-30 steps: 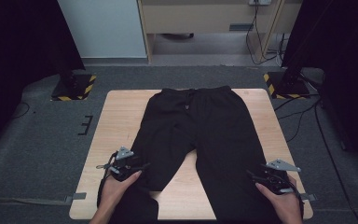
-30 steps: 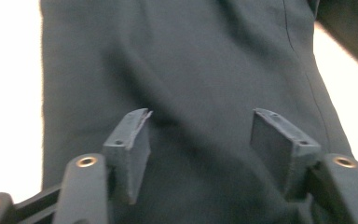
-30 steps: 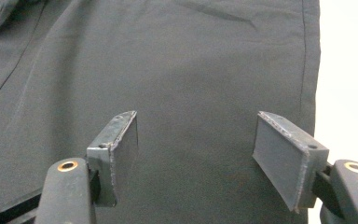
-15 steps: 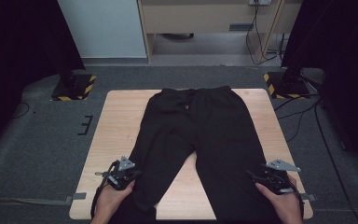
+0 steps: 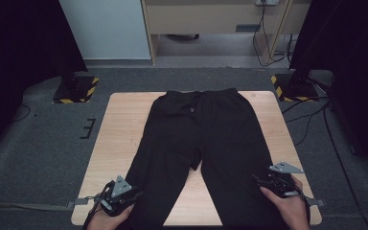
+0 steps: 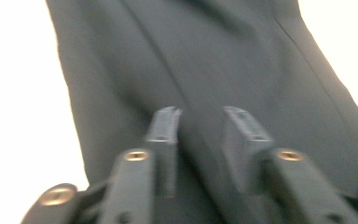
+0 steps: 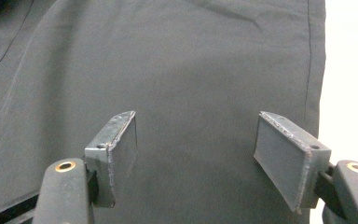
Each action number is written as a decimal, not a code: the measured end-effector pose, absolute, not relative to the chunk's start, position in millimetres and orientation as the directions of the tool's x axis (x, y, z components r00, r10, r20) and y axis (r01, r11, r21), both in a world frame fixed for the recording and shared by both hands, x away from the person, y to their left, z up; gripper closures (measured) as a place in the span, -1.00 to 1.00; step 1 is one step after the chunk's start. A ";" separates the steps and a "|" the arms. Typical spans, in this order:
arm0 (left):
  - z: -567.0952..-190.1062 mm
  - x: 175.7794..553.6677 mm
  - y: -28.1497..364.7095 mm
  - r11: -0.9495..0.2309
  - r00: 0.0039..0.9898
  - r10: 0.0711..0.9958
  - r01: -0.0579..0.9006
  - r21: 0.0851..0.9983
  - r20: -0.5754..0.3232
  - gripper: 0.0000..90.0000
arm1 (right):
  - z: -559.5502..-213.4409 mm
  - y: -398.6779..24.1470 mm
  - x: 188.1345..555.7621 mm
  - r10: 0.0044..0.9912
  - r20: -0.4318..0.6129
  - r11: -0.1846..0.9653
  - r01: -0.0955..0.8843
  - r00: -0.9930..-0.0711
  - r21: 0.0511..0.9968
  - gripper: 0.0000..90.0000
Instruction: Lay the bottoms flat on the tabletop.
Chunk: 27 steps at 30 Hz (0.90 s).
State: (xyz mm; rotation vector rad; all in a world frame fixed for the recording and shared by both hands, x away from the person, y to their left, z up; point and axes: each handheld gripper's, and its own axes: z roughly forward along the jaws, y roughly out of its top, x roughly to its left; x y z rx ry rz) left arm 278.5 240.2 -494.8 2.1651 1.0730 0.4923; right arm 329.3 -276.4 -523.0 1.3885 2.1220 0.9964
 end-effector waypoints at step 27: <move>-508.3 280.3 240.3 -0.472 0.622 0.783 0.612 0.635 -0.016 0.83 | -531.8 -265.0 349.8 0.886 0.006 0.318 0.617 -0.463 0.720 -0.31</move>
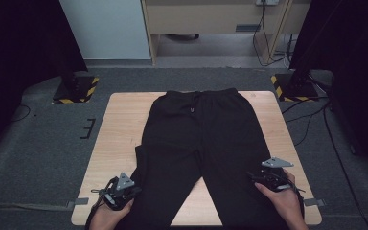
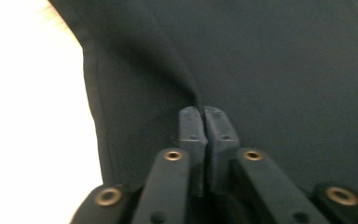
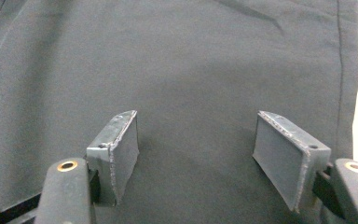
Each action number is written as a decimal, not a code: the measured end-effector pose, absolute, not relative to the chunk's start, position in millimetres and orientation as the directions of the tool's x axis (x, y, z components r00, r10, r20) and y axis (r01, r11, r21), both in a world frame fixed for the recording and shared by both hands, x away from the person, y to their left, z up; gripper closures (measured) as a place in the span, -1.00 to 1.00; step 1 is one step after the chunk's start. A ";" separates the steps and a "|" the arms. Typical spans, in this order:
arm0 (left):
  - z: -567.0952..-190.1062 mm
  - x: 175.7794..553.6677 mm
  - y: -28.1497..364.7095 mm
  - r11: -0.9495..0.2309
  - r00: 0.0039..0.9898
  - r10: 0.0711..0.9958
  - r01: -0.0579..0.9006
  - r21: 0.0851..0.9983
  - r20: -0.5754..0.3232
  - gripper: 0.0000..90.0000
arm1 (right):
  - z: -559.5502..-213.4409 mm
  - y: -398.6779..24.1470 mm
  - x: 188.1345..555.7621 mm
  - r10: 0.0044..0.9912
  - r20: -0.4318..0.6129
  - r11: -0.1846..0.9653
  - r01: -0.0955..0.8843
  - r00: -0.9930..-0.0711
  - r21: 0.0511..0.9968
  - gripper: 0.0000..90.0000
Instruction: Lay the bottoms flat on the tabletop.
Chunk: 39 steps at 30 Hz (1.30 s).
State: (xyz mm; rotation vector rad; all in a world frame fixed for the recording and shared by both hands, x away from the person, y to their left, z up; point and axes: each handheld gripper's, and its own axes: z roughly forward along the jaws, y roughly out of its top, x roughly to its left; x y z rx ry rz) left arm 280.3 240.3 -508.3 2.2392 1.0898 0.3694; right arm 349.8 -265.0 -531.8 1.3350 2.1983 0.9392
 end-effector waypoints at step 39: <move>-522.2 320.1 239.5 -0.428 0.565 0.824 0.591 0.684 0.028 -0.07 | -500.7 -196.2 353.2 0.804 0.043 0.350 0.532 -0.592 0.771 0.48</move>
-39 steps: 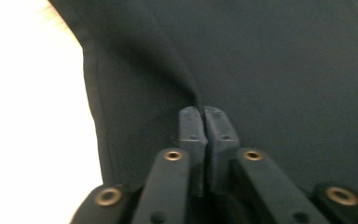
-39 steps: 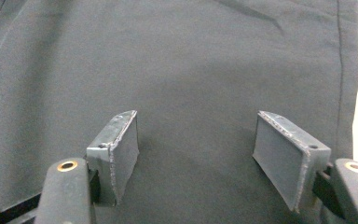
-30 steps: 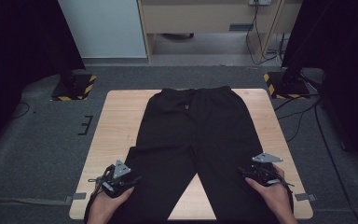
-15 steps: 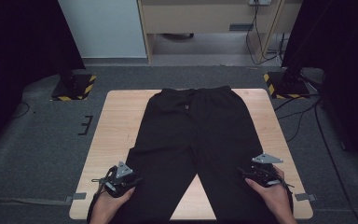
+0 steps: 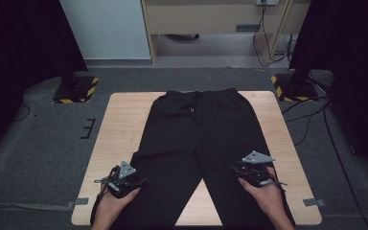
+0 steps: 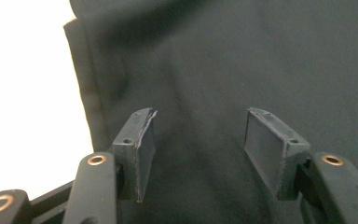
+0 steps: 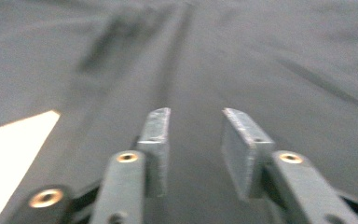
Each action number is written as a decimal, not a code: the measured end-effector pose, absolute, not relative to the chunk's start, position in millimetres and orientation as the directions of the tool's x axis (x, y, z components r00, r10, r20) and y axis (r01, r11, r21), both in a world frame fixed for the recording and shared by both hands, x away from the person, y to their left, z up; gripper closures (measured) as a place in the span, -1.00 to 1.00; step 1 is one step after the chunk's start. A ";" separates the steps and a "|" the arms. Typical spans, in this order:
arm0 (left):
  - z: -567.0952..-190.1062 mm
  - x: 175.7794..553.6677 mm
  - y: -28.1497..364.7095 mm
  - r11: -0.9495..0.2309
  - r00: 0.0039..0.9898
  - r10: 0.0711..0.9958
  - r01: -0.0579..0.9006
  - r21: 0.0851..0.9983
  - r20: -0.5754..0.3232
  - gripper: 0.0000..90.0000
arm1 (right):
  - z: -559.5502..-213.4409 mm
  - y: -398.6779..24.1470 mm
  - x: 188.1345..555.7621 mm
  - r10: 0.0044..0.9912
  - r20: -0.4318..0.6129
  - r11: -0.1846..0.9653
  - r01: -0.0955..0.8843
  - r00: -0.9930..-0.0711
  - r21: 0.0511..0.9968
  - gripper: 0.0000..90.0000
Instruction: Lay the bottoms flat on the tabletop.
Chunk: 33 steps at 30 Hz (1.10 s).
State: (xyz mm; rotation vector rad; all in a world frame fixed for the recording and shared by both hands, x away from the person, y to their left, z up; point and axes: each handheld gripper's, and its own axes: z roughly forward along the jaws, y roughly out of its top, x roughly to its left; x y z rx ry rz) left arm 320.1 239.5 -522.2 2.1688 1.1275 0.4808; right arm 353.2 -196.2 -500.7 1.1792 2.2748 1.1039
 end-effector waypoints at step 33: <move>-510.4 291.2 218.9 -0.469 0.660 0.751 0.536 0.702 -0.003 -0.42 | -506.3 -125.4 381.6 0.765 0.101 0.333 0.524 -0.636 0.784 -0.41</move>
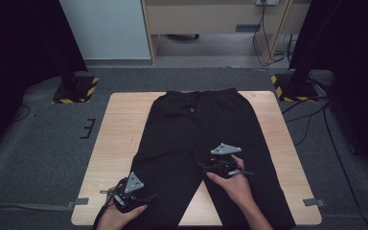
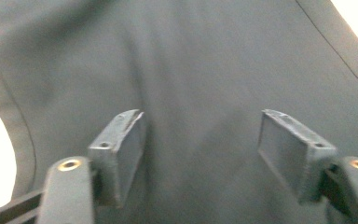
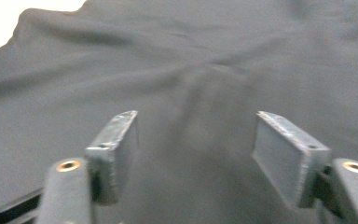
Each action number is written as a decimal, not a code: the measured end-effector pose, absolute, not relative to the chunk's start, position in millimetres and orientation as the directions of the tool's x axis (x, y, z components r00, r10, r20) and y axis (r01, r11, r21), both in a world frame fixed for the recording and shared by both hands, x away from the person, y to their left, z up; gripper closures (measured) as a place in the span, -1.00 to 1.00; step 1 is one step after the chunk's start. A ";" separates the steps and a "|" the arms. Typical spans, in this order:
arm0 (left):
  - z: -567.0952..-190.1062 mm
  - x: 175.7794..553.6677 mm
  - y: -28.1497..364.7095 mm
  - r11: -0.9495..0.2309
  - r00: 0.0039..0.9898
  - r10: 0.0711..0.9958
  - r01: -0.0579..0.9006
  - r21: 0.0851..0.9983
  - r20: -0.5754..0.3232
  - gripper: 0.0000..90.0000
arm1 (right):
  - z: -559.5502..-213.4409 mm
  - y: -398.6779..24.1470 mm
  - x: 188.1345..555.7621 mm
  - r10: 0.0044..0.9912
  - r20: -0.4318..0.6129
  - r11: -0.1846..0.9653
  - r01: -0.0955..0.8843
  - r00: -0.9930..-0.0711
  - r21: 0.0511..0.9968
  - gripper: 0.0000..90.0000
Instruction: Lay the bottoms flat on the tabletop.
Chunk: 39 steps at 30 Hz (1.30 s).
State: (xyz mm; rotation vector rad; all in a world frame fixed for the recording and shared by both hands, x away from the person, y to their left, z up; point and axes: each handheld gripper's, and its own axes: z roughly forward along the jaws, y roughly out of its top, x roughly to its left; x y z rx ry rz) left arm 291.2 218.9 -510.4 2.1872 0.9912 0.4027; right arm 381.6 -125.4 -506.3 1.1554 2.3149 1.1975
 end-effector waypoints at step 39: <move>-527.3 394.8 319.3 -0.292 0.361 0.932 0.699 0.653 0.030 -0.86 | -537.4 -349.4 398.4 0.977 0.033 0.120 0.670 -0.211 0.732 -0.74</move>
